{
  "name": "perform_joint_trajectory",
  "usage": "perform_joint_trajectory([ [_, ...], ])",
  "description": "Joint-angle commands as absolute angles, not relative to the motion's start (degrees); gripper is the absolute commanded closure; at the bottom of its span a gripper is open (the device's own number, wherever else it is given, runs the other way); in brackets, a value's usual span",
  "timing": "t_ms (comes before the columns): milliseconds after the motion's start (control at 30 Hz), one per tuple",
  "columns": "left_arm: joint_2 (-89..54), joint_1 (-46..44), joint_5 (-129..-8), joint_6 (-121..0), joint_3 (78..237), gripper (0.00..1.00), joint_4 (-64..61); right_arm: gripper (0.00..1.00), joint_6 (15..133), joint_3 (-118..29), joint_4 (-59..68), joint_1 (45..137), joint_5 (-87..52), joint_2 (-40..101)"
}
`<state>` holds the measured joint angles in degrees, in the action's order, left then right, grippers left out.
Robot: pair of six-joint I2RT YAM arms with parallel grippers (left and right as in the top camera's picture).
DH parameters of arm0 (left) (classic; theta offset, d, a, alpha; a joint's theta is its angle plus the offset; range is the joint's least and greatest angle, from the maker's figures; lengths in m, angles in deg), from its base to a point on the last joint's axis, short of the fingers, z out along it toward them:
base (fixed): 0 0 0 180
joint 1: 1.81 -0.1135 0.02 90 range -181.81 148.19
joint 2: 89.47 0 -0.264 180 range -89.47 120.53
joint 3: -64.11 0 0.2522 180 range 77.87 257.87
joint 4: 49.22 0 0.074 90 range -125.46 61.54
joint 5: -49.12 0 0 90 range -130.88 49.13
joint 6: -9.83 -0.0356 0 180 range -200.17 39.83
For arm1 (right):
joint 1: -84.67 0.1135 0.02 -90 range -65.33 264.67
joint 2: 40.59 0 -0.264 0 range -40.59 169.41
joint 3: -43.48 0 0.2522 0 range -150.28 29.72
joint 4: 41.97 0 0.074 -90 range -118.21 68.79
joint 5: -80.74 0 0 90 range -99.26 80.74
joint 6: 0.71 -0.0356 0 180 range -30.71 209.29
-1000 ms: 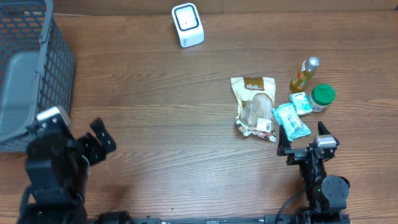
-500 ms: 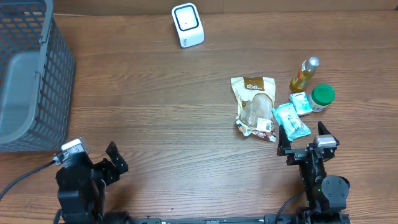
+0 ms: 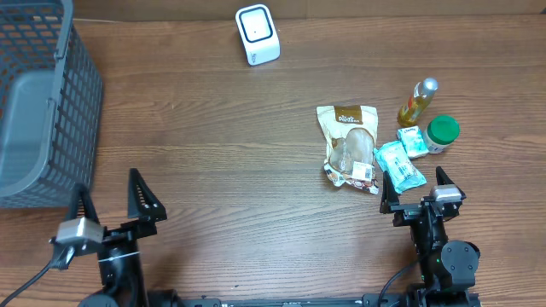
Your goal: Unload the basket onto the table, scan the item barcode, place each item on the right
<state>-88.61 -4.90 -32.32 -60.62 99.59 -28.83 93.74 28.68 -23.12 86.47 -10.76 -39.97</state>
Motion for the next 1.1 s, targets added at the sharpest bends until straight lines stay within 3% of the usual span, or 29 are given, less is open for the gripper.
perform_joint_trajectory([
  [0,-89.29,-4.79,-33.48,-60.25,98.67,0.00,-32.74,0.00,93.13,29.27,-23.52,86.21,-10.70,-40.42],
  [300,-89.29,-4.82,-35.05,-60.27,91.81,0.01,-52.85,0.00,93.13,29.27,-23.52,86.21,-10.70,-40.42],
  [533,-89.29,-5.17,-35.38,-60.27,84.35,0.00,-60.61,0.00,93.13,29.27,-23.52,86.21,-10.70,-40.42],
  [767,-89.29,-5.97,-36.01,-59.50,78.08,0.01,-61.18,0.00,93.13,29.27,-23.52,86.21,-10.70,-40.42],
  [1067,-89.29,-6.04,-35.53,-62.21,78.15,0.00,-46.31,0.00,93.13,29.27,-23.52,86.21,-10.70,-40.42],
])
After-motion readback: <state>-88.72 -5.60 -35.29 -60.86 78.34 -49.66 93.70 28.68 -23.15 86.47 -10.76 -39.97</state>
